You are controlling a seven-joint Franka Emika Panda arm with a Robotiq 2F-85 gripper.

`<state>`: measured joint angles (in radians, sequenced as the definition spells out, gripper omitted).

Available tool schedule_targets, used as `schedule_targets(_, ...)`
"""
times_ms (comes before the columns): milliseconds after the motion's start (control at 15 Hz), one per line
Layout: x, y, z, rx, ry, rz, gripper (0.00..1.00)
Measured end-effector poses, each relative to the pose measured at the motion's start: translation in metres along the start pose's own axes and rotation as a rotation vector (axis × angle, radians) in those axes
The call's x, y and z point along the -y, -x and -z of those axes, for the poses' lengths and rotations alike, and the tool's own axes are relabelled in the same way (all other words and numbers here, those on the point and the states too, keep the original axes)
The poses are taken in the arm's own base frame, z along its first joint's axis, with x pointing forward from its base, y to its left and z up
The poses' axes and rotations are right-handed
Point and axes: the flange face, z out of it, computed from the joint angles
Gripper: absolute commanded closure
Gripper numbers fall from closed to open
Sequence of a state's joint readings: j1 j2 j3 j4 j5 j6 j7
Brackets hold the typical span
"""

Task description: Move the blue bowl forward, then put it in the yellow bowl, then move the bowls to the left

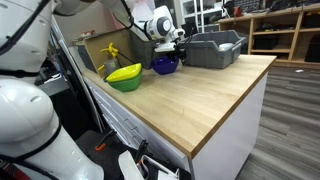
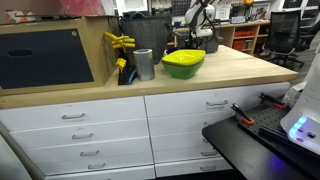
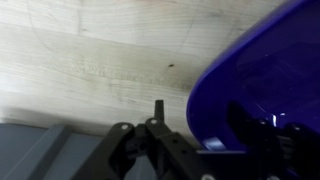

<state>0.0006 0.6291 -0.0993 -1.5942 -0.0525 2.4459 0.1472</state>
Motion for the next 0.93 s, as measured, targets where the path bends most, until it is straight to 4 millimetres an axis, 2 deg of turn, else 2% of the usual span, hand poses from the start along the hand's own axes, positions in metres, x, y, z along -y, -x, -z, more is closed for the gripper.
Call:
schedule_targets(267, 0.002, -0.003, 0.001, -0.003, -0.007, -0.021, 0.94)
schedule_targets(333, 0.003, -0.003, 0.001, -0.002, -0.013, -0.025, 0.98)
schedule_targets(400, 0.006, -0.003, 0.003, -0.002, -0.022, -0.028, 1.00)
schedule_targets(467, 0.010, -0.003, 0.006, 0.003, -0.033, -0.031, 0.97)
schedule_targets(600, 0.015, -0.001, 0.012, 0.026, -0.046, -0.029, 0.98)
schedule_targets(933, 0.018, 0.003, 0.031, 0.084, -0.051, -0.007, 0.97)
